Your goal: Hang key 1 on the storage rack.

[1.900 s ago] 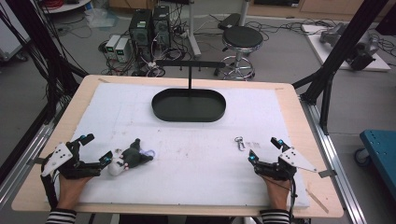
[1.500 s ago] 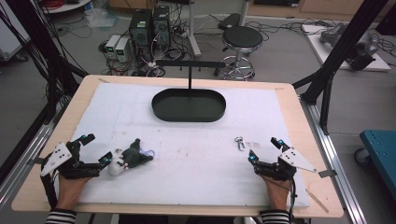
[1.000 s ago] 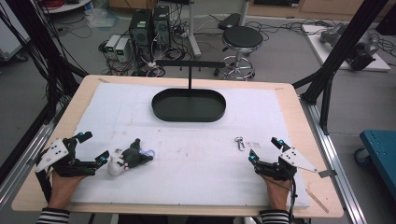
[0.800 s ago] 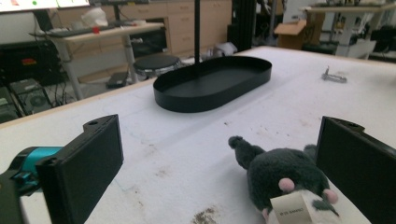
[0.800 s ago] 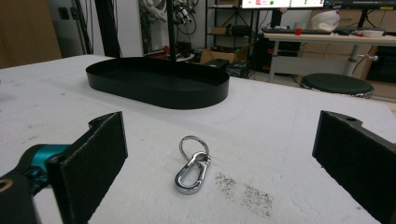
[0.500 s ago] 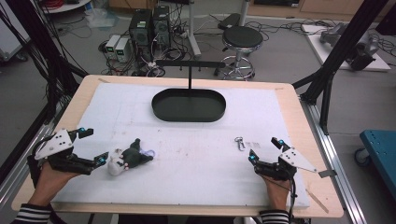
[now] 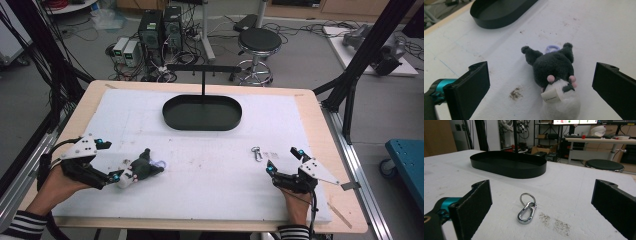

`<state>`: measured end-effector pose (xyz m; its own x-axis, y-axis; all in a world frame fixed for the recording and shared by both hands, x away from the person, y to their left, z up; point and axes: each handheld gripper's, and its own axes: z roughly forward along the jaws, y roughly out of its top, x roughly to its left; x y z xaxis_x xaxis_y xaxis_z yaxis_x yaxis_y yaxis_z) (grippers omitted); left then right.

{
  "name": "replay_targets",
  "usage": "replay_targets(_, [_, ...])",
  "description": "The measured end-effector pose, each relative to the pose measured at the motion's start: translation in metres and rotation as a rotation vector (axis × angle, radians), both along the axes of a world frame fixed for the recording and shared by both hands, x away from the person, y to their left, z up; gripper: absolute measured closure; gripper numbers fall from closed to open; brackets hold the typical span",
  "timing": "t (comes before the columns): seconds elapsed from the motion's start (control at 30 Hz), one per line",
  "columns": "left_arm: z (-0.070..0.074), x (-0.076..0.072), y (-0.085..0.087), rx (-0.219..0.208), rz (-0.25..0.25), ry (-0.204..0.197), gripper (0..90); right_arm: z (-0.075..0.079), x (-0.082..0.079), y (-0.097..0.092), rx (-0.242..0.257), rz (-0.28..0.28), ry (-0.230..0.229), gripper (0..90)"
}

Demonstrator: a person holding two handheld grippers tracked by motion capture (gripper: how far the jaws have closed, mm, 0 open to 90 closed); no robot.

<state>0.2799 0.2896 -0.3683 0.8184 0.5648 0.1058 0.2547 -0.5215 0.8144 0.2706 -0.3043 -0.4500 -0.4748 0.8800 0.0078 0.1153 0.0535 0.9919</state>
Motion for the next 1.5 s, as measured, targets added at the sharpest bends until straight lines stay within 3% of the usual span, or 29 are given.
replay_targets(0.1, [0.0,0.002,-0.006,0.04,-0.001,0.038,1.7,0.0,0.0,0.0,0.0,0.001,0.0,2.4])
replay_targets(0.13, [-0.001,0.003,-0.009,0.076,0.0,0.064,1.7,0.0,0.0,0.0,0.005,-0.001,0.004,2.4])
replay_targets(0.2, [-0.002,0.003,-0.012,0.112,-0.006,0.079,1.7,0.0,0.0,0.0,0.007,0.0,0.005,2.4])
replay_targets(0.53, [-0.011,0.006,-0.024,0.199,-0.015,0.127,1.7,0.0,0.0,0.0,0.004,-0.001,0.003,2.4])
replay_targets(1.0, [-0.029,0.006,-0.038,0.263,0.018,0.171,1.7,0.0,0.0,0.0,0.005,-0.001,0.003,2.4])
replay_targets(1.13, [-0.029,0.007,-0.038,0.269,0.013,0.216,7.5,0.0,0.0,0.0,0.007,-0.002,0.004,2.4])
replay_targets(1.5, [-0.033,0.01,-0.04,0.312,0.034,0.271,18.2,0.0,0.0,0.0,0.007,-0.001,0.008,2.4])
